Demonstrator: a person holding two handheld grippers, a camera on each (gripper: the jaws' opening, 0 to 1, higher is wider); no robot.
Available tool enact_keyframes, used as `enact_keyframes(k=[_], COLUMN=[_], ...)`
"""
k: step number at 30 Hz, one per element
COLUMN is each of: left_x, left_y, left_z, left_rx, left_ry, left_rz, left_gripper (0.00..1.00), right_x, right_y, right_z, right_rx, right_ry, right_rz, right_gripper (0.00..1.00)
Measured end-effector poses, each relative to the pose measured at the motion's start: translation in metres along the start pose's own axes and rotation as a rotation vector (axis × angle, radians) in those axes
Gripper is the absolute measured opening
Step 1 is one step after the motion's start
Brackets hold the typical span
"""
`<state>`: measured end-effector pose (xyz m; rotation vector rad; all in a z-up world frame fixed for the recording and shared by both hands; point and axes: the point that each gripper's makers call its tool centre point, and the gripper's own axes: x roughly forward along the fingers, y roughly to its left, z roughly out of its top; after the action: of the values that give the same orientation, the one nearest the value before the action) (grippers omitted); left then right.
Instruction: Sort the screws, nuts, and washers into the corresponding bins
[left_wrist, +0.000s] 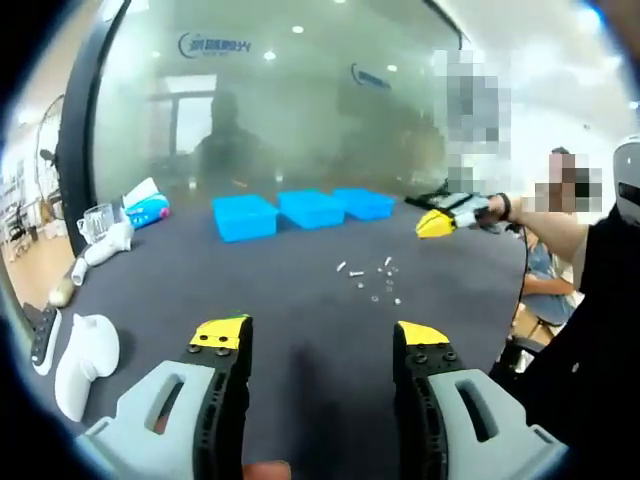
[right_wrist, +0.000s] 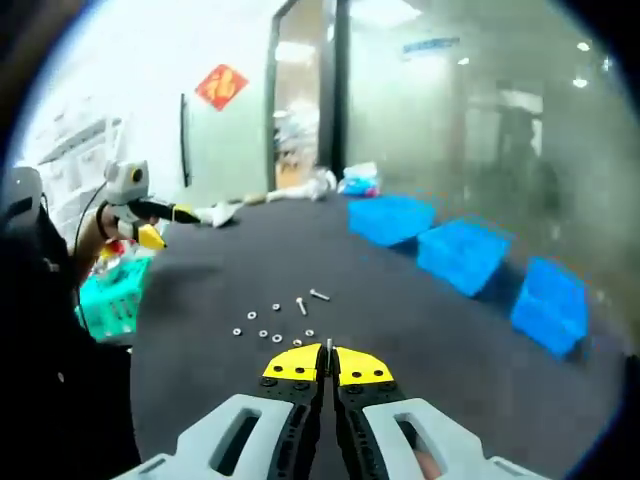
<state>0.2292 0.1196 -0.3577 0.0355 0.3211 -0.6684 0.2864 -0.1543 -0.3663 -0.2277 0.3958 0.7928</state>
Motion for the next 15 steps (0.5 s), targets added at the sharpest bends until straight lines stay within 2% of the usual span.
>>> enact_keyframes(k=[6, 11, 15], left_x=[-0.004, -0.004, -0.001], left_y=[0.000, -0.002, -0.005], left_z=[0.005, 0.011, 0.014], left_rx=[-0.012, -0.018, -0.022], left_ry=[-0.030, -0.062, -0.075], left_rz=[0.012, 0.016, 0.010], left_gripper=[0.55, 0.55, 0.55], right_x=[-0.031, -0.055, -0.067], right_y=[0.001, -0.008, -0.015], right_z=[-0.012, -0.015, -0.017], right_rx=[0.038, 0.106, 0.131], right_ry=[-0.063, -0.162, -0.200], right_rz=[-0.064, -0.153, -0.201], right_gripper=[0.01, 0.01, 0.01])
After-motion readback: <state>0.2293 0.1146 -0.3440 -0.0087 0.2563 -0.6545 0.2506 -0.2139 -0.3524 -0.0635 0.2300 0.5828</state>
